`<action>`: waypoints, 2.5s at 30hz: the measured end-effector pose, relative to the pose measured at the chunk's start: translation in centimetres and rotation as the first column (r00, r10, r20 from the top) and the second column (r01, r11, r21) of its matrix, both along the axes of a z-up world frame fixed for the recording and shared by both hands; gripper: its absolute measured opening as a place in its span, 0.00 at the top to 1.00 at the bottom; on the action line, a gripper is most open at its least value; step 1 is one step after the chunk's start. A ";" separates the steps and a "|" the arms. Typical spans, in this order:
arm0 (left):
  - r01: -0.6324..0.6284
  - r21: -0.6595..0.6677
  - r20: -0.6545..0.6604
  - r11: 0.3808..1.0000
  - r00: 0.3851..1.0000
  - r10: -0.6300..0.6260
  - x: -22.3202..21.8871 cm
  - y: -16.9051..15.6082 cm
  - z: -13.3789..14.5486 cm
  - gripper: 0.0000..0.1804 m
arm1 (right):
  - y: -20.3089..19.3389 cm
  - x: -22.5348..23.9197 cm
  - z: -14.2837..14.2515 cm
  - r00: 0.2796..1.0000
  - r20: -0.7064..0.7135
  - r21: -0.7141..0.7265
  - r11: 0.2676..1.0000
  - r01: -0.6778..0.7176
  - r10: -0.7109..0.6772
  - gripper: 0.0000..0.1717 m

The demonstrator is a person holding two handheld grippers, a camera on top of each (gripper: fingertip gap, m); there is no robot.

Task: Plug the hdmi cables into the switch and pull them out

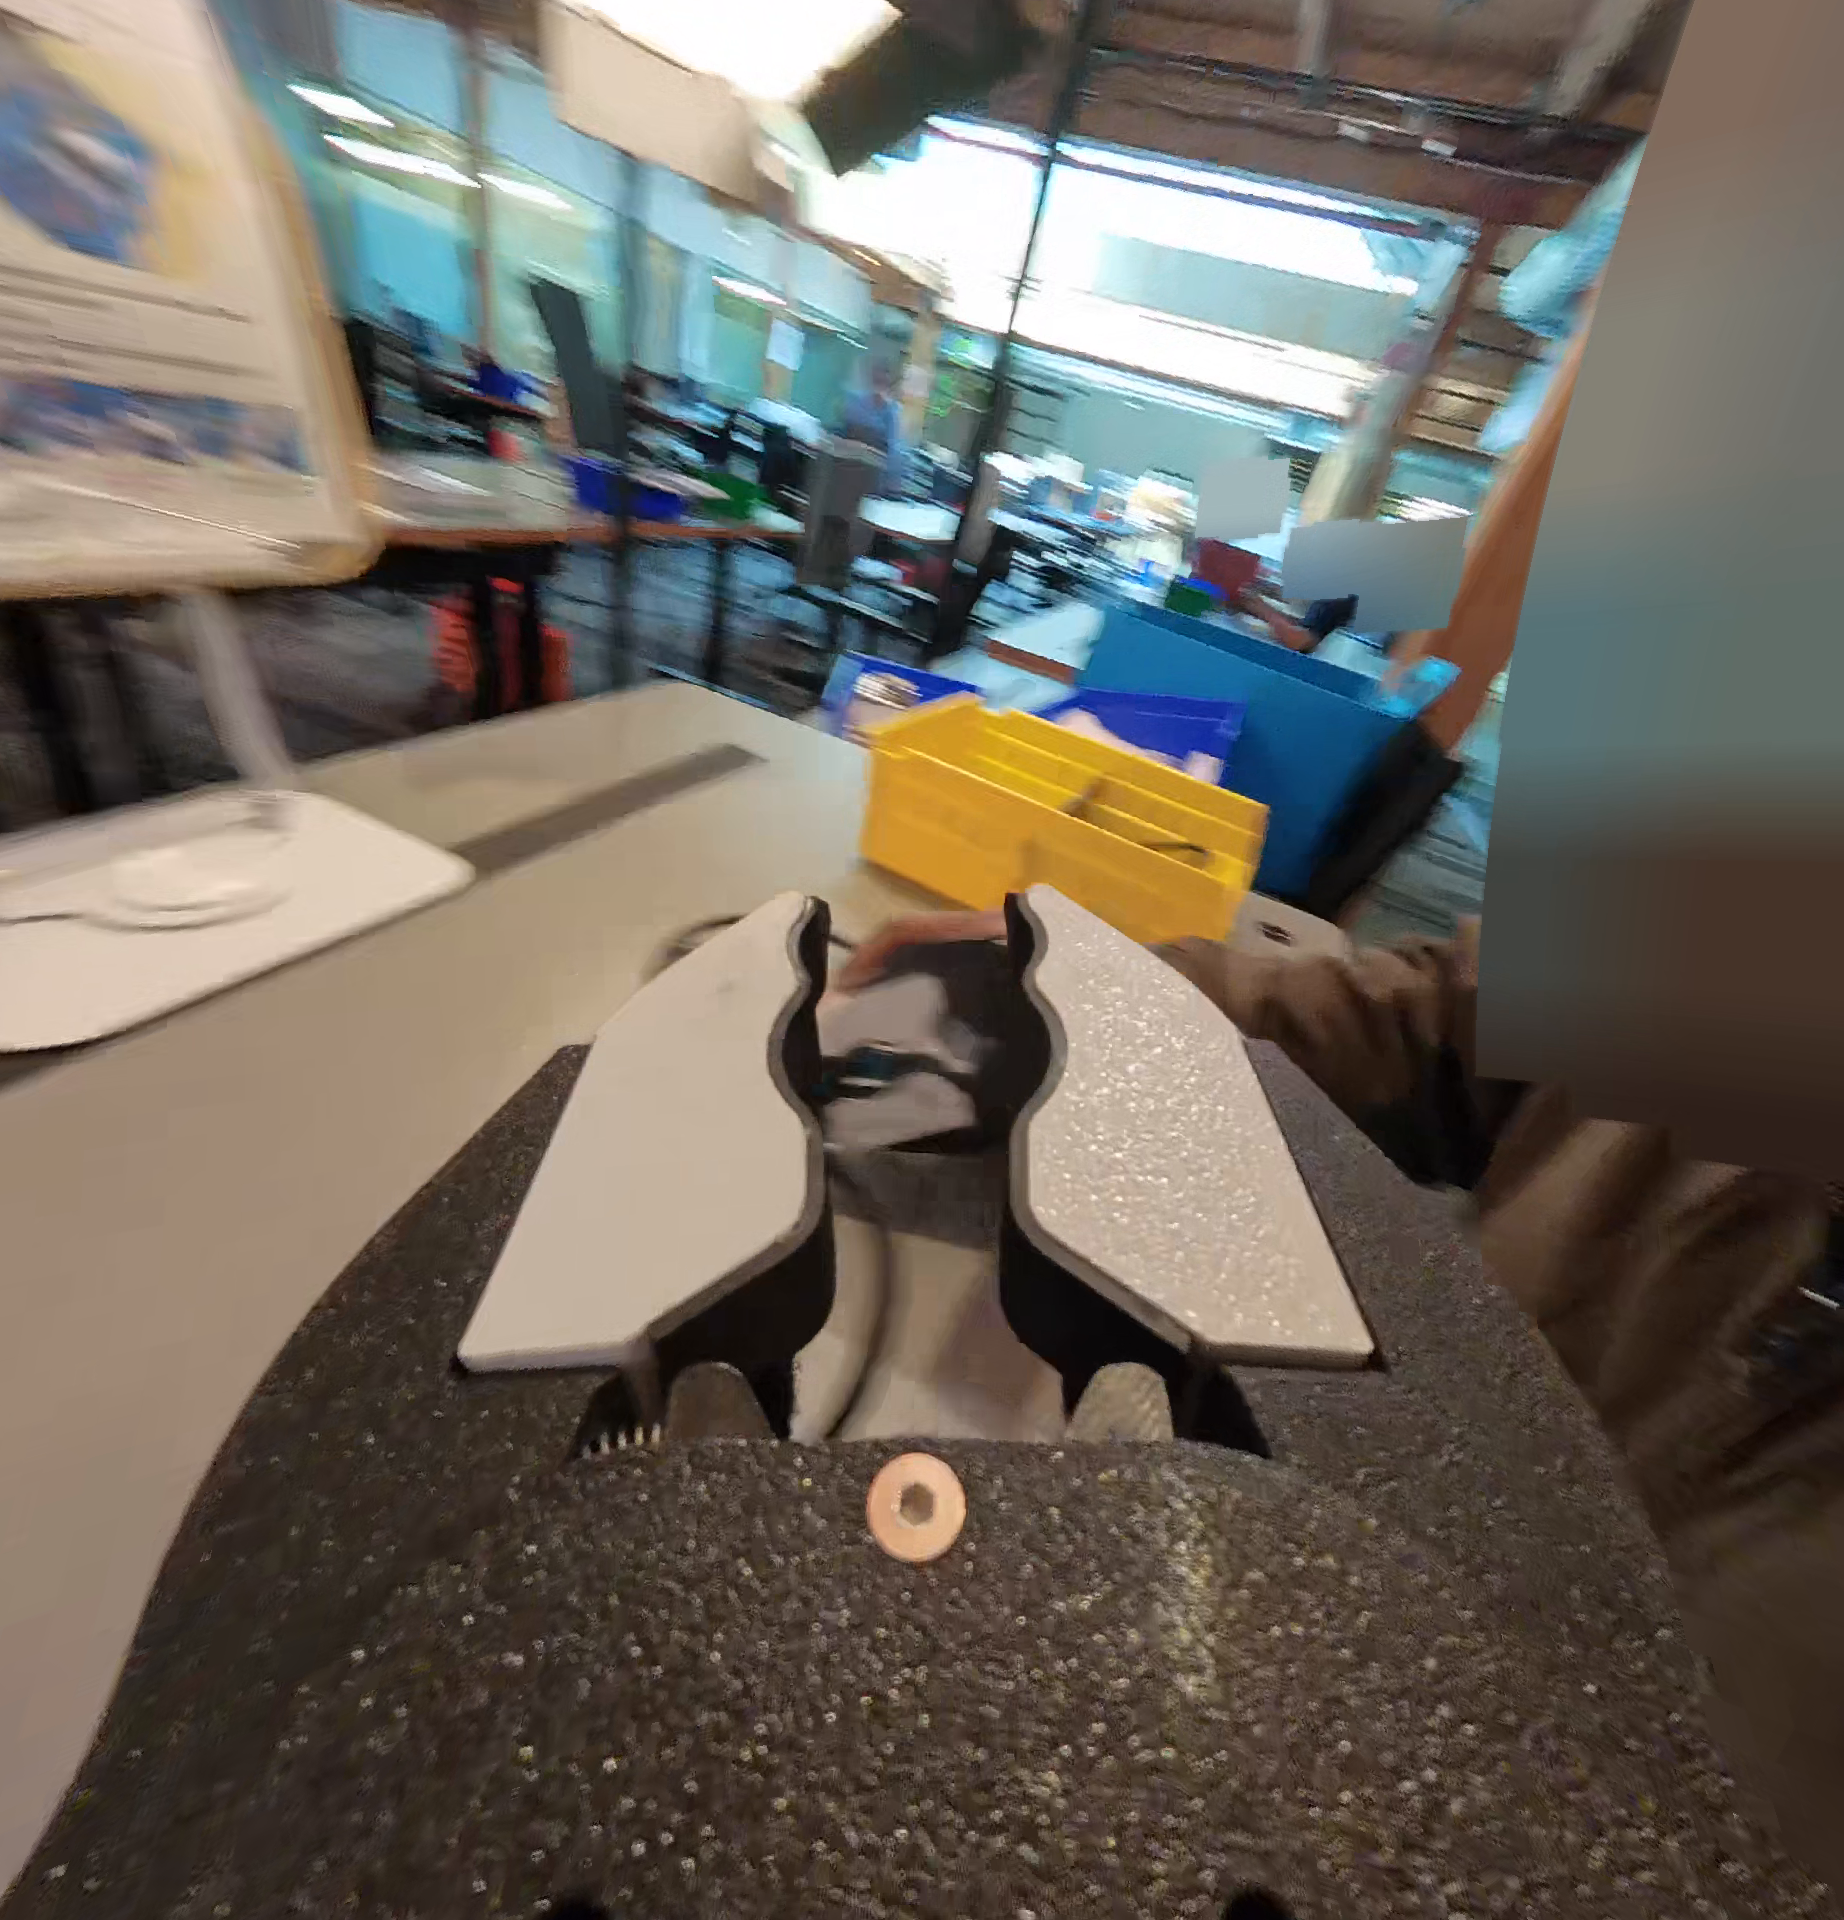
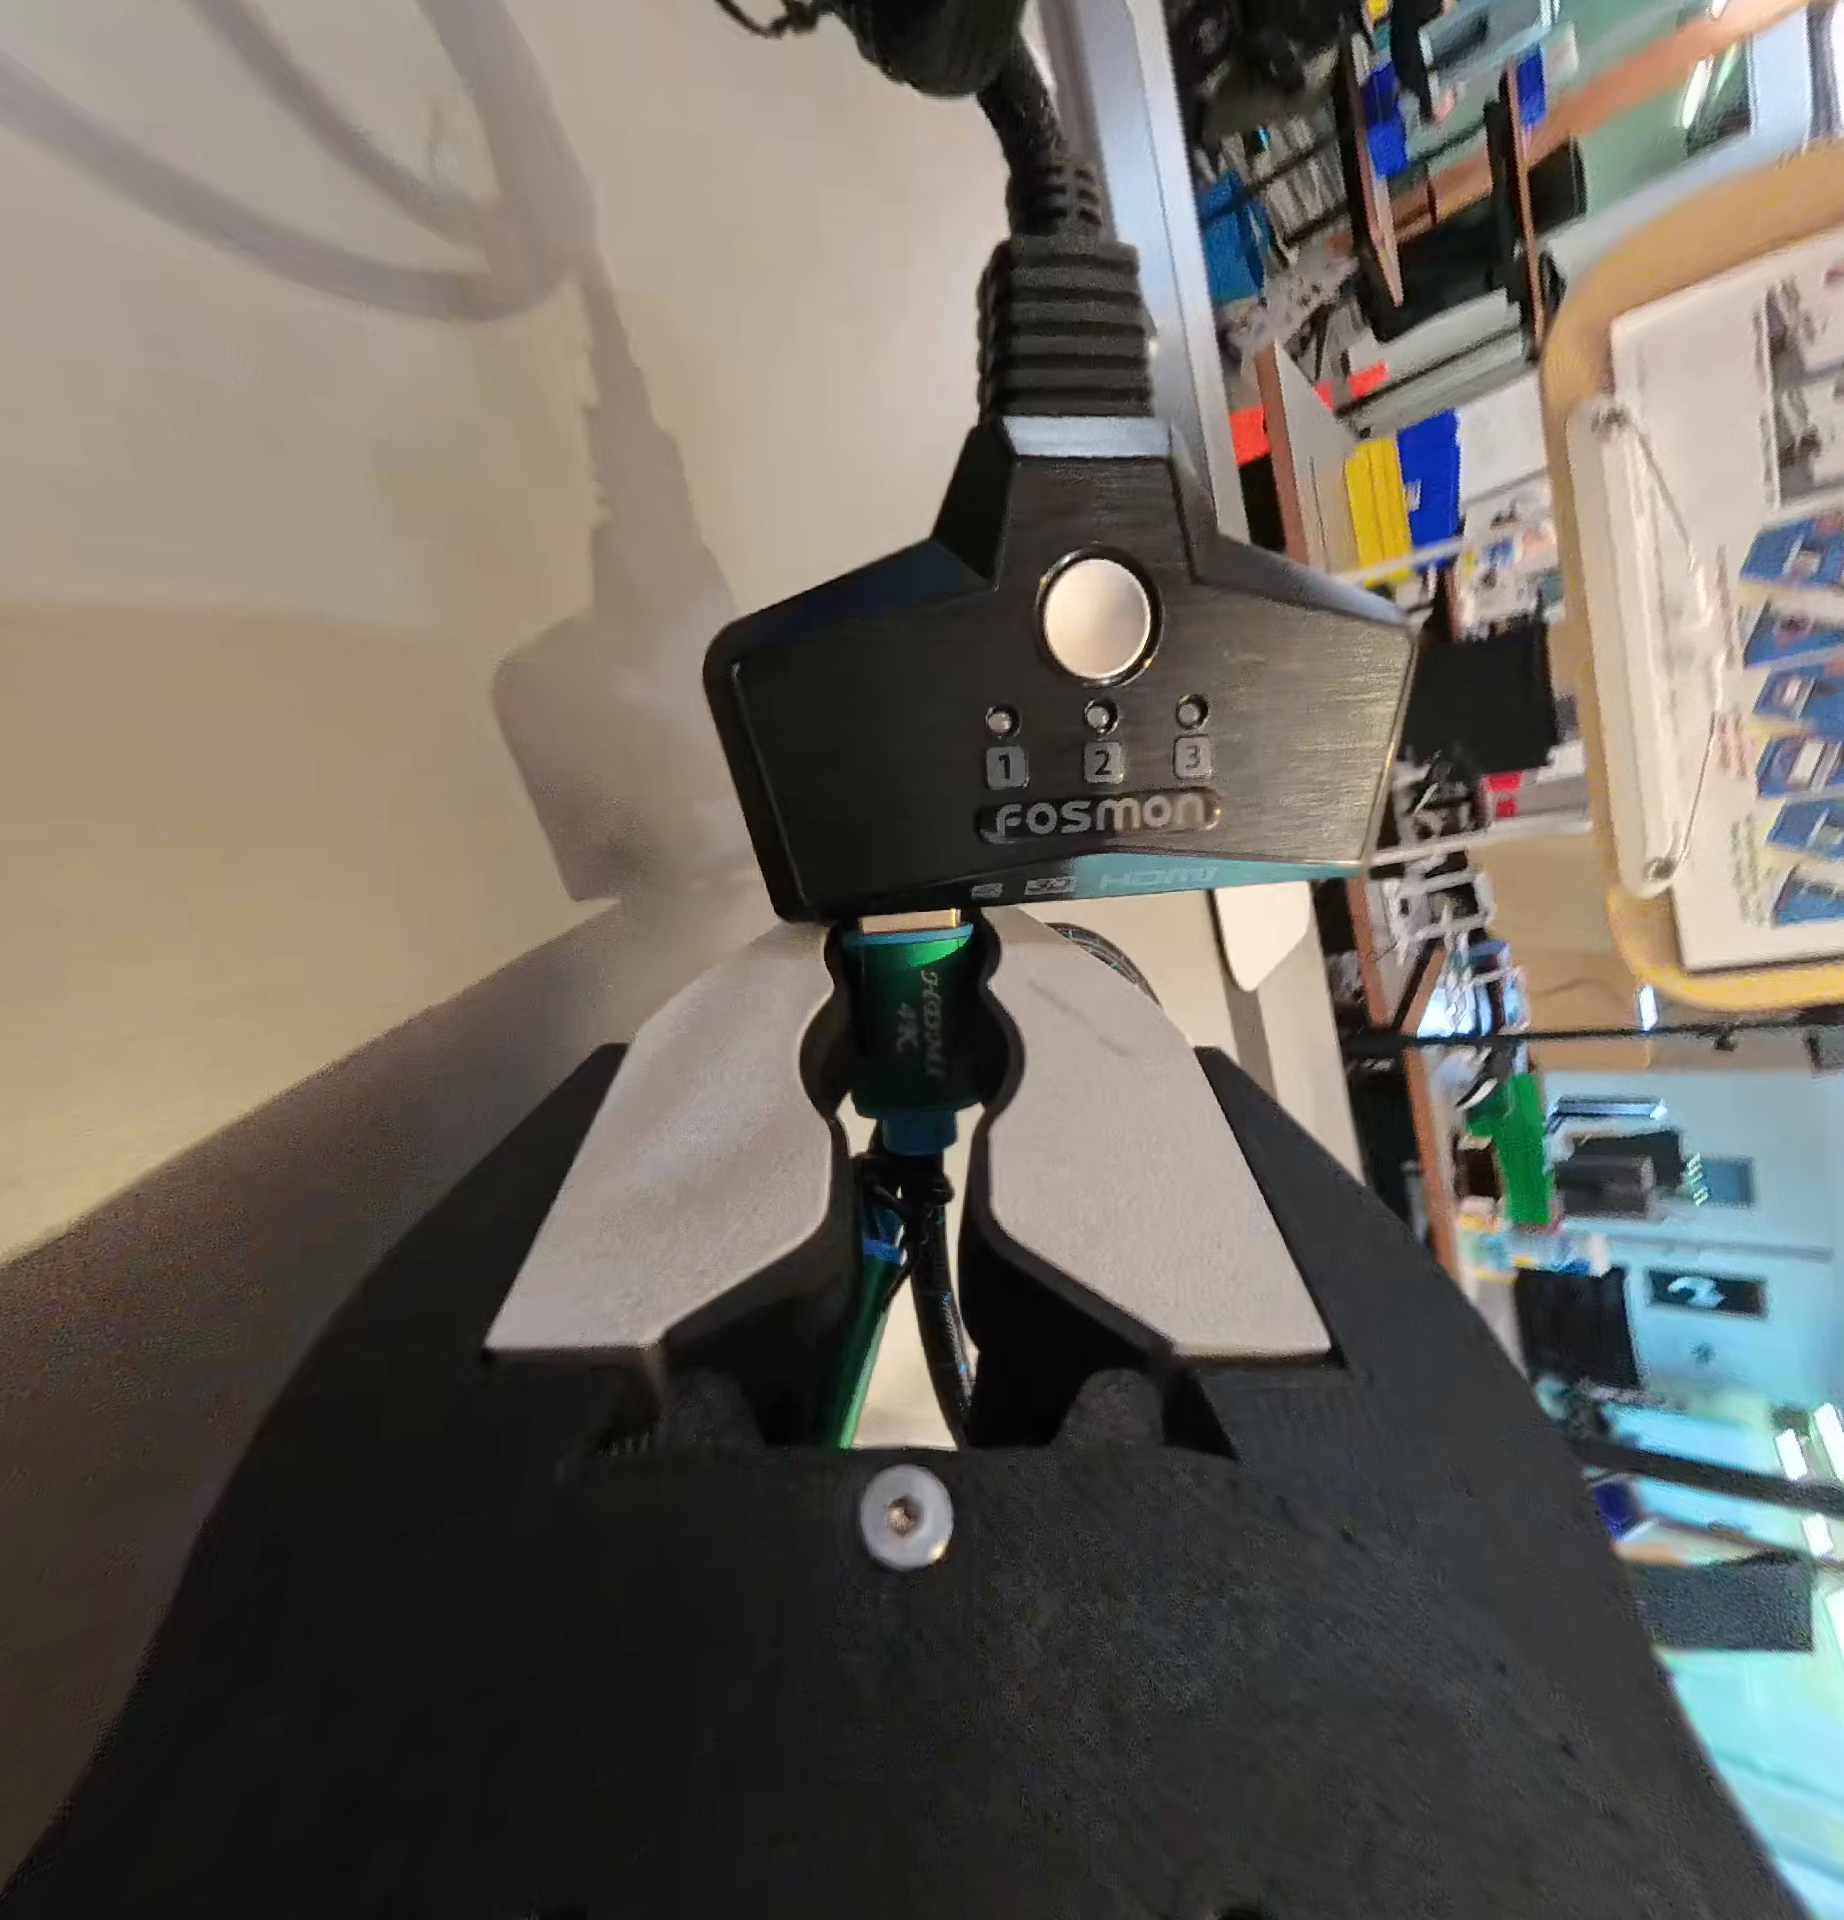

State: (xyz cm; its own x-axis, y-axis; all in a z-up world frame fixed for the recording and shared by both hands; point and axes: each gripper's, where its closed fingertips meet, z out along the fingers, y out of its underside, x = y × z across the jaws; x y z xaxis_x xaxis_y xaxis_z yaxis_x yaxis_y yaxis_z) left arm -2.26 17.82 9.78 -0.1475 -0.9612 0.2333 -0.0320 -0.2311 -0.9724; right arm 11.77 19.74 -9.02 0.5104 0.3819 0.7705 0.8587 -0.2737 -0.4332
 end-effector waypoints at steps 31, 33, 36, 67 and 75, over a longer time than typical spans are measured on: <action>-0.190 -0.448 -0.178 0.874 0.977 0.121 11.6 0.5 -11.7 0.67 | -0.9 -2.0 3.8 0.890 -0.453 0.134 0.982 0.129 -0.055 0.90; -0.211 -0.414 -0.209 0.885 0.969 0.134 11.7 0.3 -11.7 0.66 | -0.9 -1.7 4.0 0.873 -0.483 0.135 0.980 0.150 -0.067 0.90; -0.162 -0.455 -0.155 0.876 0.983 0.102 12.4 -1.2 -10.5 0.65 | -0.9 -1.7 4.0 0.832 -0.549 0.111 0.980 0.164 -0.077 0.90; -0.152 -0.489 -0.049 0.859 0.988 0.147 12.8 -1.1 -10.6 0.73 | -1.8 -5.3 4.4 0.799 -0.601 0.124 0.985 0.115 -0.018 0.90; -0.168 -0.284 0.000 0.944 0.985 0.175 11.5 -0.7 -9.1 0.87 | -2.0 -6.2 5.3 0.906 -0.418 0.221 0.975 0.024 0.073 0.90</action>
State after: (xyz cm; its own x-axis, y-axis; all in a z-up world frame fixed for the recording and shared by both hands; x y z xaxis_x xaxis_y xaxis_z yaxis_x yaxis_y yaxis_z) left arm 9.22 17.09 0.70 0.0046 -0.8678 0.4968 0.0558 -0.4958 -0.8666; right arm 5.61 17.72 -3.70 0.7976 0.2479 0.5500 0.5877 -0.1136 -0.8011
